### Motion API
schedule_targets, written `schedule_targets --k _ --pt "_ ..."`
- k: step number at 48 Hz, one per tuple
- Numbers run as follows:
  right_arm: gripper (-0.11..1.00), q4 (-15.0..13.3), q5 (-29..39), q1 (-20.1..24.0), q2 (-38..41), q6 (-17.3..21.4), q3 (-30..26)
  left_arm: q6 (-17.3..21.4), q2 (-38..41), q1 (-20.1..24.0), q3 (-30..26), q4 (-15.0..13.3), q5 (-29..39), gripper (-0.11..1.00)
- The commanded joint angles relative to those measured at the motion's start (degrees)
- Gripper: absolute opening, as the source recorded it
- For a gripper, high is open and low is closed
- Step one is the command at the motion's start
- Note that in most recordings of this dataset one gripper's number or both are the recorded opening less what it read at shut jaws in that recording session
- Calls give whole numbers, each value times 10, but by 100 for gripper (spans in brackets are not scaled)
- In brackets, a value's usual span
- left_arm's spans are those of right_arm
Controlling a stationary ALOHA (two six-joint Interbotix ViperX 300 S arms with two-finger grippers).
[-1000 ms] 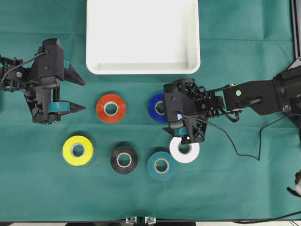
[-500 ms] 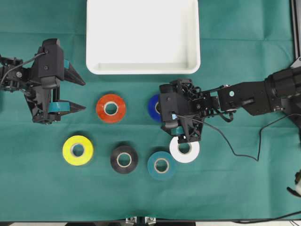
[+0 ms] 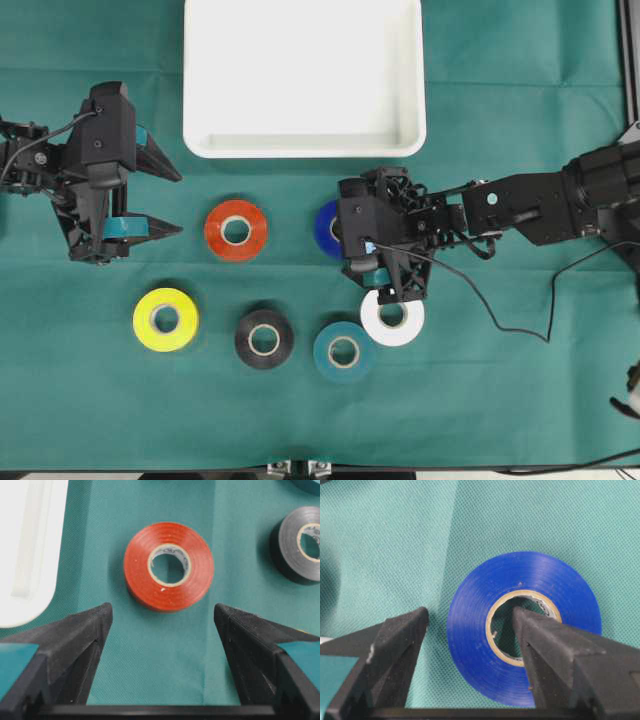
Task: Put the tape alternately from left to right into the white case.
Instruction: 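Lower the right gripper into the blue roll's core and close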
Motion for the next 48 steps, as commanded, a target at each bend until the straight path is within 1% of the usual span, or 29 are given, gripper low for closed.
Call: schedule_targets --k 1,4,6,8,13,14,25,32,38,48 --pt "79 0 -3 -2 -7 1 -10 -1 -4 -2 -5 1 -2 39" --pt "75 1 -3 -2 -7 1 -11 -1 -4 -2 -4 0 -2 39" --pt "70 0 -3 -2 -6 1 -11 -1 -4 -2 -4 0 -2 39" --pt "61 0 -3 -2 -6 1 -12 -1 -4 -2 -4 0 -2 39" --pt "32 0 -2 -2 -8 0 -13 -1 -4 -2 -4 1 -2 39" --pt "29 0 -2 -2 -8 0 -14 -1 -4 -2 -4 1 -2 40" --pt "29 0 1 -1 -33 4 -19 -1 -4 -2 -4 1 -2 39" --pt "29 0 21 -1 -63 19 -23 -1 -4 -2 -4 0 -2 39" --pt "29 -1 42 -2 -91 22 -23 -1 -4 -2 -4 1 -2 39" --pt "29 -5 59 -22 -130 22 -25 -1 -4 -2 -4 0 -2 39"
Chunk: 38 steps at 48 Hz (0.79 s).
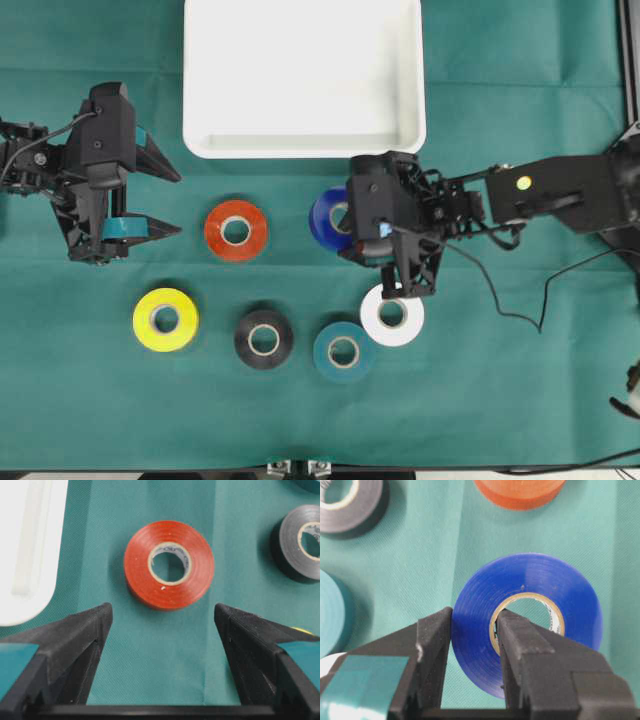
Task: Put the tape alternately from left to right into the white case.
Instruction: 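Carry the blue roll into the white tray and release it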
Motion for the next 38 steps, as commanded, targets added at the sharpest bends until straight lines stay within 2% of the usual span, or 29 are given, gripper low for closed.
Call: schedule_targets --k 1,10,20,38 --pt "29 -4 2 -17 -32 -1 -14 -1 -4 -1 -6 1 -2 39" --pt "29 -22 -1 -58 -40 -1 -18 -1 -4 -1 -6 1 -2 39" --pt "29 -47 -16 -100 -24 -2 -49 -1 -4 -1 -7 1 -2 39" --pt "29 -79 -50 -136 70 -3 -132 -1 -4 -1 -5 1 -2 39"
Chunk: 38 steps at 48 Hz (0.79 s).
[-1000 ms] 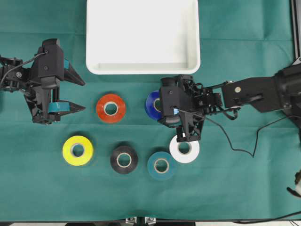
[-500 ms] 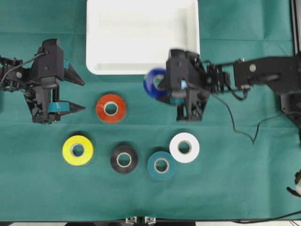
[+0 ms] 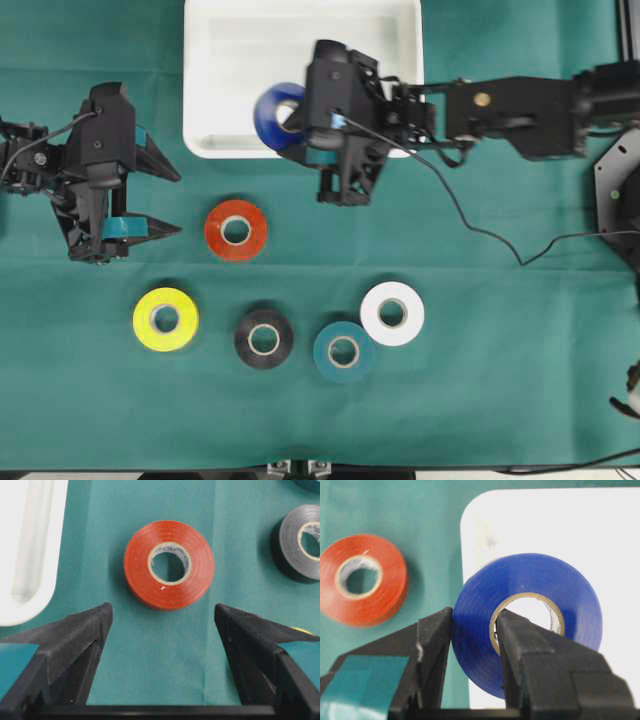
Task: Put the tape alternately from left to right into the white case.
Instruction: 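Carry the blue roll into the white tray and release it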
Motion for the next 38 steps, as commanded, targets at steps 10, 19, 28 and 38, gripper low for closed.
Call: schedule_targets --k 10,19,28,38 --pt "29 -9 -37 -16 48 -1 -55 -1 -4 -1 -6 1 -2 39" --pt "29 -10 -68 -32 77 -1 -69 -1 -3 -1 -5 1 -2 40" --pt "29 -10 -76 -44 103 -1 -80 -1 -3 -1 -5 1 -2 39" --pt "29 -10 -73 -44 125 -3 -91 -1 -3 -1 -5 1 -2 39"
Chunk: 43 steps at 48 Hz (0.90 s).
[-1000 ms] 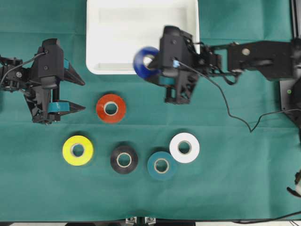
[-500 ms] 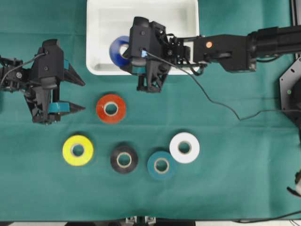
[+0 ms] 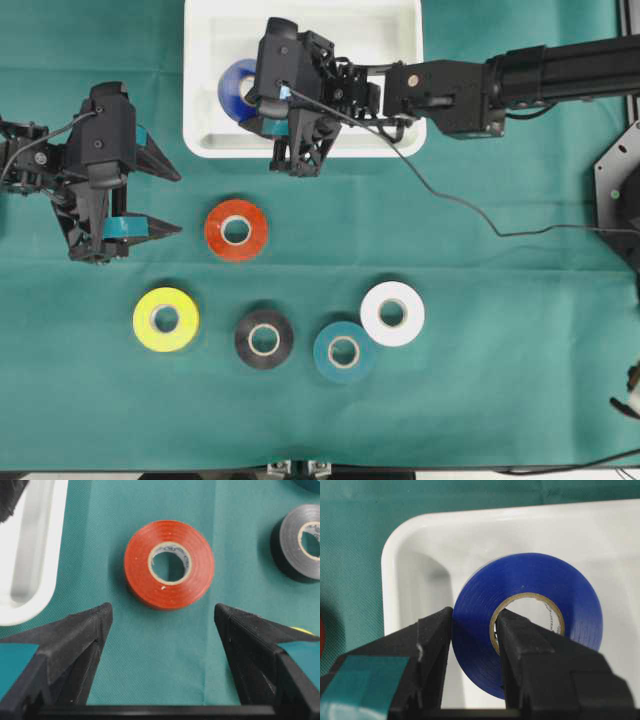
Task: Put the tape alternately from left to right into the white case.
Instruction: 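Carry the blue roll into the white tray and release it, then lift the right gripper out of the tray and retract right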
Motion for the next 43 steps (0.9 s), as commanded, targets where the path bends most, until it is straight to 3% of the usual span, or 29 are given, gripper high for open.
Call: schedule_targets --k 1,22,24,30,43 --pt "29 -1 -4 0 -6 -2 -17 0 -4 -2 -5 1 -2 39" --pt "29 -4 11 -3 -4 -1 -20 0 -4 -3 -5 1 -2 40" --pt "33 -4 11 -3 -4 -1 -20 0 -4 -2 -5 1 -2 39" --pt "66 -4 11 -3 -4 -1 -20 0 -4 -2 -4 0 -2 39" --pt "66 -4 11 -3 -12 -1 -21 0 -4 -2 -4 1 -2 39"
